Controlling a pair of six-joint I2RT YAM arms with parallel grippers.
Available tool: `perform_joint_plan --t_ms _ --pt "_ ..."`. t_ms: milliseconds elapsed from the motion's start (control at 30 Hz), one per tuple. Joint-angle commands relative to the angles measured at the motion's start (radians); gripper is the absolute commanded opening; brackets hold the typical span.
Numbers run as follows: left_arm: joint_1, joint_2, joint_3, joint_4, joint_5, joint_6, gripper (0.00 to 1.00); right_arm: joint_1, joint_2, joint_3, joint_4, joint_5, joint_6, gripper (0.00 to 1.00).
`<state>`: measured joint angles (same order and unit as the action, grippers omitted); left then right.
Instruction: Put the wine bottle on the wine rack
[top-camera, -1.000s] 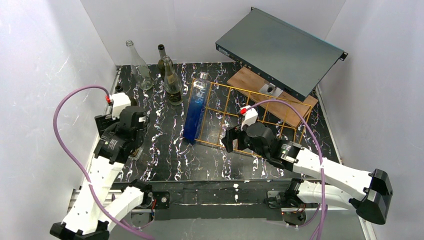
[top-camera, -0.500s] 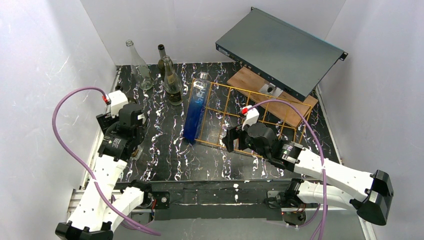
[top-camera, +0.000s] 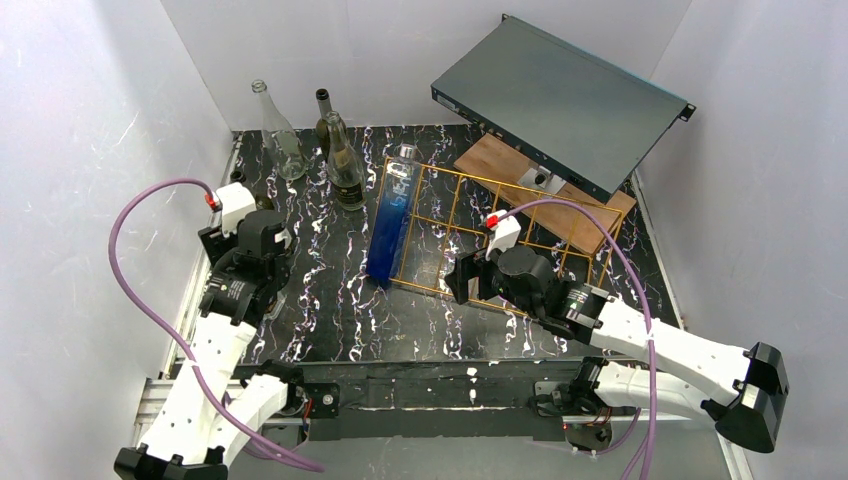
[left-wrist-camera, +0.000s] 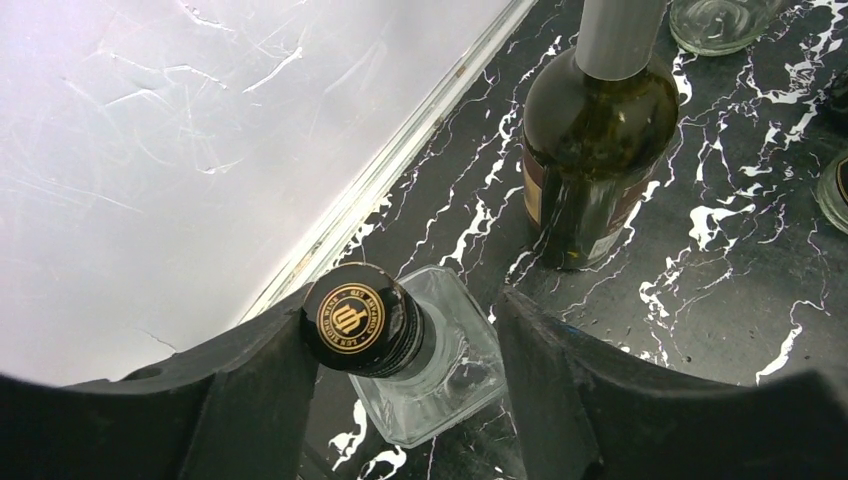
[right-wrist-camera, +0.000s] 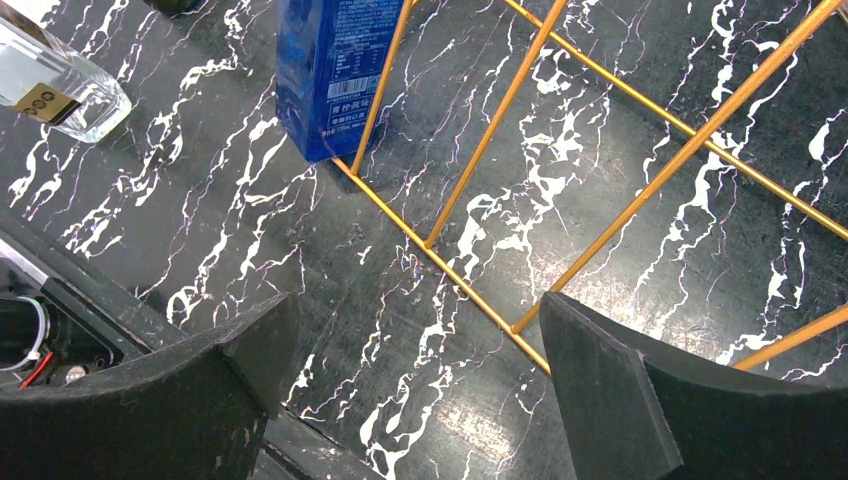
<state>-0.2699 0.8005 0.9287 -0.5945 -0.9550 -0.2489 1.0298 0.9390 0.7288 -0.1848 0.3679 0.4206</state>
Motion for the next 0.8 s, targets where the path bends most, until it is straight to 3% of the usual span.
perform_joint_plan --t_ms 0,367,433,533,767 --pt "0.005 -0.019 -0.026 0.038 -0.011 0.002 0.59 0.004 -0.013 0.001 0.008 0.020 0.009 0.98" --pt "0.014 -0.064 -0.084 0.054 -0.011 -0.002 0.53 0.004 -0.021 -0.003 0.007 0.023 0.013 0.98" --pt "0.014 -0.072 -0.091 0.073 0.007 0.021 0.47 0.004 -0.018 -0.003 0.008 0.022 0.012 0.98" --pt "0.015 -0.082 -0.089 0.086 0.027 0.037 0.31 0.004 -0.011 -0.002 0.011 0.018 0.014 0.98" --pt "0.015 -0.120 -0.043 0.041 0.173 0.036 0.18 0.004 -0.043 -0.008 0.019 0.024 0.020 0.98"
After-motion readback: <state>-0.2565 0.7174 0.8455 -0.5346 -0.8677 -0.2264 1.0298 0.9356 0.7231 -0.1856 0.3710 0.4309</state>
